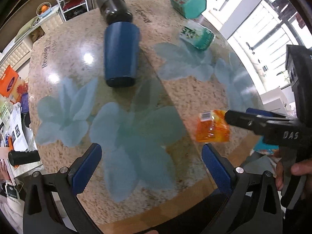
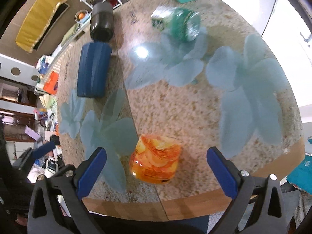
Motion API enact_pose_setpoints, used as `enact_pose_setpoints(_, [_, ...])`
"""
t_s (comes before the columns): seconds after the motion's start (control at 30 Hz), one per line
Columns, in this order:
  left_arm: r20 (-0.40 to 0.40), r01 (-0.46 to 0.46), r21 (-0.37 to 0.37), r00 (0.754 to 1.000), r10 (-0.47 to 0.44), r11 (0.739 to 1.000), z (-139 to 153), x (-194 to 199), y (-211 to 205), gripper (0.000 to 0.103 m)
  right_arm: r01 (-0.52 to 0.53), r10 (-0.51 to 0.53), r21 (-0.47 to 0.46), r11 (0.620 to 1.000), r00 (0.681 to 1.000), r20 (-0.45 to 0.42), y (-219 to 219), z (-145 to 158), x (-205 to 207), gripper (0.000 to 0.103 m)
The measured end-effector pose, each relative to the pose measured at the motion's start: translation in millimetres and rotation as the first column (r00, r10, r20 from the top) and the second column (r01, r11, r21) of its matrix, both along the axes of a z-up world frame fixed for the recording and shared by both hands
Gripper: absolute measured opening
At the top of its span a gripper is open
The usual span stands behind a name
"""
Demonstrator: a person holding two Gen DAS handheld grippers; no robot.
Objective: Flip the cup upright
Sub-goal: 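Open the right tool to release the orange cup while the left tool grasps it, then lift the orange cup with the left tool and rotate it opening-up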
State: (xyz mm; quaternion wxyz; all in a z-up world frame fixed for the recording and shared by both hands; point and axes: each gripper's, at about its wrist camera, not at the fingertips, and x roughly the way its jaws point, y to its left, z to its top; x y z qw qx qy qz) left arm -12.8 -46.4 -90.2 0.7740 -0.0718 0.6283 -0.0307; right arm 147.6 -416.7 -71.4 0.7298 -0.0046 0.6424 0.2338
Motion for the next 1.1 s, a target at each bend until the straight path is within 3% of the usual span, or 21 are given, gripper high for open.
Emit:
enact_pose_setpoints(0.3, [-0.055, 0.018, -0.024, 0.998, -0.019, 1.0, 7, 20, -46, 0.103, 0.038, -0.038, 0.03, 0.999, 0.999, 0.0, -53, 13, 23, 0.103])
enact_pose_setpoints(0.5, [-0.104, 0.046, -0.031, 0.993, -0.049, 0.998, -3, 36, -85, 0.103, 0.053, -0.053, 0.045, 0.998, 0.999, -0.007, -79, 13, 39, 0.103])
enact_pose_setpoints(0.7, [-0.199, 0.04, 0.005, 0.979, -0.039, 0.999, -31, 49, -111, 0.103, 0.062, -0.06, 0.088, 0.994, 0.998, -0.029, -108, 8, 52, 0.103])
enact_pose_setpoints(0.97, [-0.327, 0.002, 0.029, 0.945, 0.007, 1.0, -77, 63, -111, 0.103, 0.085, -0.078, 0.11, 0.99, 0.995, -0.066, -135, -7, 62, 0.103])
enact_pose_setpoints(1.03, [-0.348, -0.005, 0.032, 0.937, 0.015, 0.999, -85, 64, -110, 0.093, 0.089, -0.08, 0.116, 0.989, 0.994, -0.078, -139, -10, 62, 0.103])
enact_pose_setpoints(1.1, [-0.373, -0.007, 0.028, 0.928, 0.017, 1.0, -92, 64, -109, 0.09, 0.089, -0.079, 0.124, 0.988, 0.993, -0.083, -145, -11, 63, 0.103])
